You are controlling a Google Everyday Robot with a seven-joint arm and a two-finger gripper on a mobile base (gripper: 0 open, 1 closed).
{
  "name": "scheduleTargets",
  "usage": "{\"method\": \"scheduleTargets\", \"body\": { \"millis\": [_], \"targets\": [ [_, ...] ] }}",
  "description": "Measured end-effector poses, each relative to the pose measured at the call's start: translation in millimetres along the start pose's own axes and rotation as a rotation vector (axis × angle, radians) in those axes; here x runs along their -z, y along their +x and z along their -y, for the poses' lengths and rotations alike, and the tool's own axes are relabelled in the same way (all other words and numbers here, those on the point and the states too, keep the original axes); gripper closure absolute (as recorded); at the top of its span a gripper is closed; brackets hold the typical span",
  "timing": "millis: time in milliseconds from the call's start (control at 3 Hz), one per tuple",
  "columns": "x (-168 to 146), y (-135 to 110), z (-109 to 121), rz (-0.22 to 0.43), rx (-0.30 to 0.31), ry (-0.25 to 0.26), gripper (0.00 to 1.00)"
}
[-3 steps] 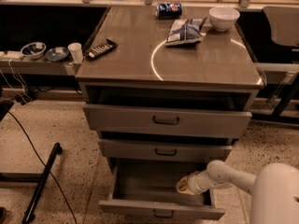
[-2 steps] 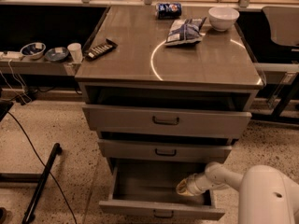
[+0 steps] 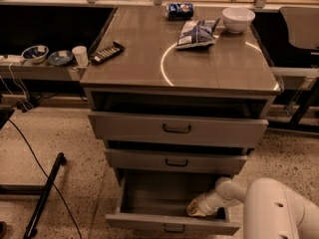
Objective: Open bottom drawer
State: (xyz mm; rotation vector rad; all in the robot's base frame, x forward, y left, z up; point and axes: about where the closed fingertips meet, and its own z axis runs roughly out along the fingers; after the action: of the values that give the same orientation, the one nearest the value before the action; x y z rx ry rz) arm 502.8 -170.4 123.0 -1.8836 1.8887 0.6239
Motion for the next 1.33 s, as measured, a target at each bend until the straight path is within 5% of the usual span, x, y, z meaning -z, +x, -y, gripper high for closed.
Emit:
{"method": "scheduleTargets", "body": {
  "millis": [667, 1000, 1333],
  "targets": [
    [8, -3, -87, 0.01, 0.035, -0.243, 1.0],
    [22, -13, -128, 0.106, 0.027, -0.355, 1.0],
    [35, -16, -135, 0.173, 0.024, -0.352, 1.0]
  ]
}}
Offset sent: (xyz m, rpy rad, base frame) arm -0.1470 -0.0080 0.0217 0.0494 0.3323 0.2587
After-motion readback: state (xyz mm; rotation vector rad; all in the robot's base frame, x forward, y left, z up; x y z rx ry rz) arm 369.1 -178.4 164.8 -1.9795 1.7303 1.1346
